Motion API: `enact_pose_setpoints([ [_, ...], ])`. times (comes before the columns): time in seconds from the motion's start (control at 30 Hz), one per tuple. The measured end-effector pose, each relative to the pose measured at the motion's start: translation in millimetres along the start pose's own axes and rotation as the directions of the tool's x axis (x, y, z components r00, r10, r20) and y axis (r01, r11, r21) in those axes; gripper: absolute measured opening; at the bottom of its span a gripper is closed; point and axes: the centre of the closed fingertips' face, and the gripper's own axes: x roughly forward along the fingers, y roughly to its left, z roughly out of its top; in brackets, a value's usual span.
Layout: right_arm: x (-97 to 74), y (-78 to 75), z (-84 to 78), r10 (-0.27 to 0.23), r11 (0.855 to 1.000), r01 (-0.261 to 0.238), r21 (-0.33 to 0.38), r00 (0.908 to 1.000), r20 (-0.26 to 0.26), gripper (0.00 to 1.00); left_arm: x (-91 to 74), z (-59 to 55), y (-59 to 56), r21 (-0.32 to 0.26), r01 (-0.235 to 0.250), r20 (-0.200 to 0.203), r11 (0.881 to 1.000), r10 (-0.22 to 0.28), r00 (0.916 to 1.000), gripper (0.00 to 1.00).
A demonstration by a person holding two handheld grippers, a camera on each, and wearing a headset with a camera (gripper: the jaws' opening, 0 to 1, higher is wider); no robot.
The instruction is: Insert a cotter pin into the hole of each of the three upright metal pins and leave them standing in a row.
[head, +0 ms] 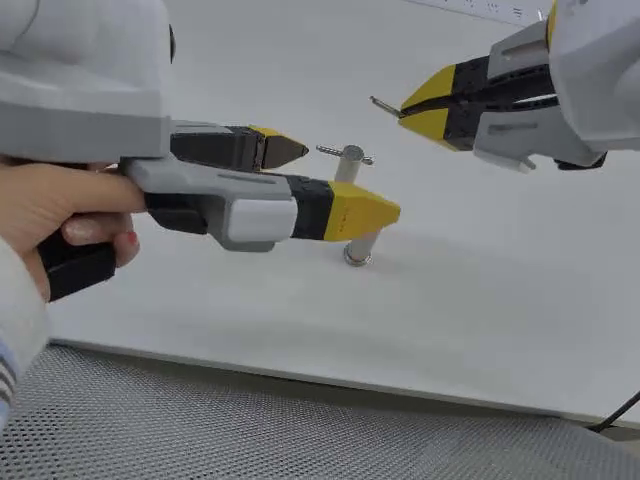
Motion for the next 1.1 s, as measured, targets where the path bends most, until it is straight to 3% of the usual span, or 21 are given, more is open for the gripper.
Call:
enact_pose_setpoints([
  [0.27,5.3,16.0,7.1,0.024,0.999,-0.024,-0.042,0.9996,0.012,0.00,1.9,13.2,5.7,-0.086,0.023,0.062,0.996,-0.018,0.9979,0.41],
  [0.43,6.3,21.3,11.5,0.042,0.998,-0.041,-0.056,0.9990,0.018,0.00,5.9,11.5,6.3,-0.120,0.034,0.065,0.992,-0.026,0.9975,0.27],
  [0.73,5.8,26.0,13.9,0.059,0.996,-0.057,-0.064,0.9980,0.023,0.00,12.3,6.4,7.3,-0.172,0.042,0.067,0.984,-0.031,0.9973,0.11],
  [1.1,6.9,26.9,15.4,0.071,0.995,-0.069,-0.068,0.9971,0.029,0.00,14.9,4.5,11.8,-0.217,0.038,0.072,0.975,-0.023,0.9972,0.01],
])
